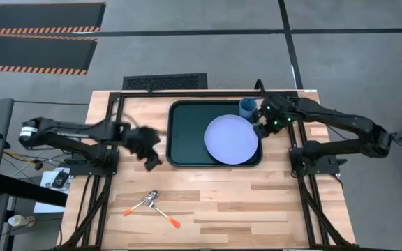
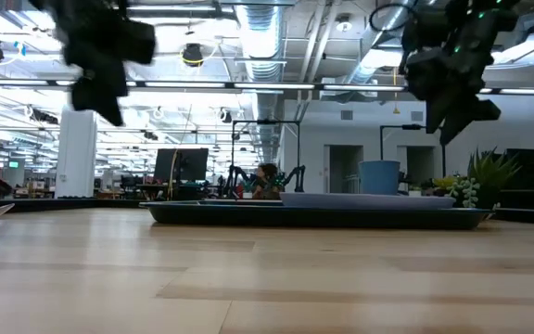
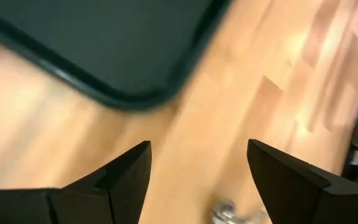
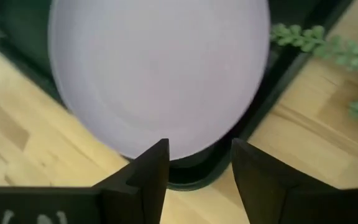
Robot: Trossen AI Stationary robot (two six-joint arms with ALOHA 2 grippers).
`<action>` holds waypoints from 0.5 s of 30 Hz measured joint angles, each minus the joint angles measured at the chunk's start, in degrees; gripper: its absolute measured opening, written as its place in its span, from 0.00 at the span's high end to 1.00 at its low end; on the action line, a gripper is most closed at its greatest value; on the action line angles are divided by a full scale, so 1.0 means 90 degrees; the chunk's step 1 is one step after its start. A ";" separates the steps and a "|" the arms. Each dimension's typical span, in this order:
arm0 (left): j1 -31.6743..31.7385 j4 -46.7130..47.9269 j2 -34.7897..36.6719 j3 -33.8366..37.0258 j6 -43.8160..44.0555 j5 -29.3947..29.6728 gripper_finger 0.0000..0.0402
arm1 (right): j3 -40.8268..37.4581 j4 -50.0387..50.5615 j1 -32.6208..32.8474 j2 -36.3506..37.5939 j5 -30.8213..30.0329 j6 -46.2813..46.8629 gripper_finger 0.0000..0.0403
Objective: Pick and place plate/cup/fork/spoon on tray
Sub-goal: Put the orange fork on the black tray to the left of the blue plate
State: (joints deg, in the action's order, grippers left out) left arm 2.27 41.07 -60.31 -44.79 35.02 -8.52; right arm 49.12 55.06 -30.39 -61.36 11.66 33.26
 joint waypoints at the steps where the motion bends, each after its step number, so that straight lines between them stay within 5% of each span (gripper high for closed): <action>1: -0.0368 0.0003 0.0125 0.0055 0.0416 0.0190 0.37 | 0.0000 -0.0035 0.0099 0.0075 -0.0028 0.0033 0.52; 8: -0.2589 0.0138 0.0474 0.0811 0.3046 0.0812 0.37 | 0.0000 -0.0101 0.0665 0.0161 -0.0150 0.0158 0.53; 15: -0.4005 -0.0160 0.0471 0.1549 0.5559 0.1206 0.37 | -0.0005 -0.0143 0.0963 0.0017 -0.0203 0.0148 0.54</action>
State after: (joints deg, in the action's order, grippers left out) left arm -33.77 39.63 -56.07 -30.86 85.05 2.33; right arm 49.08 53.78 -21.72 -61.20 9.83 34.59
